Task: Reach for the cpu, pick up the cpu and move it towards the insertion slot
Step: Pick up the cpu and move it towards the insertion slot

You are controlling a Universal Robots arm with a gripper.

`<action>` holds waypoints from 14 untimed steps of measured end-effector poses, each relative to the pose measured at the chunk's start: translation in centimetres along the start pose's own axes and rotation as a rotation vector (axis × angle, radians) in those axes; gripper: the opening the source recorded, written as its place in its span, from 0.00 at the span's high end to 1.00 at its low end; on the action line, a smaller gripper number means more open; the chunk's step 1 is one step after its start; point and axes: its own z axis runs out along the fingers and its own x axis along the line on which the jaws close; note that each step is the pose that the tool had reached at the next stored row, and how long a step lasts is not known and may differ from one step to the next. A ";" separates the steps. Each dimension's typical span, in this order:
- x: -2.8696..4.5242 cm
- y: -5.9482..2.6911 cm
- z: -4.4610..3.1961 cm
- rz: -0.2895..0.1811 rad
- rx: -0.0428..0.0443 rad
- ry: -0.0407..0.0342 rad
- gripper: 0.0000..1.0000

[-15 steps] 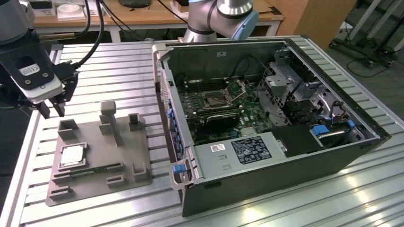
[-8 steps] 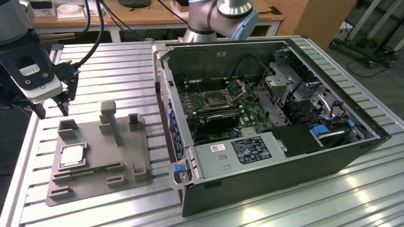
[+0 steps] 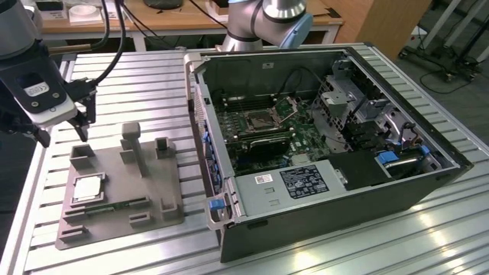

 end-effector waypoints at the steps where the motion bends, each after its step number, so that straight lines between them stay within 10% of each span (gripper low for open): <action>1: 0.02 -0.05 0.11 0.000 0.0001 0.0002 0.41; 14: 0.17 -0.61 2.09 -0.001 0.0000 0.0001 0.34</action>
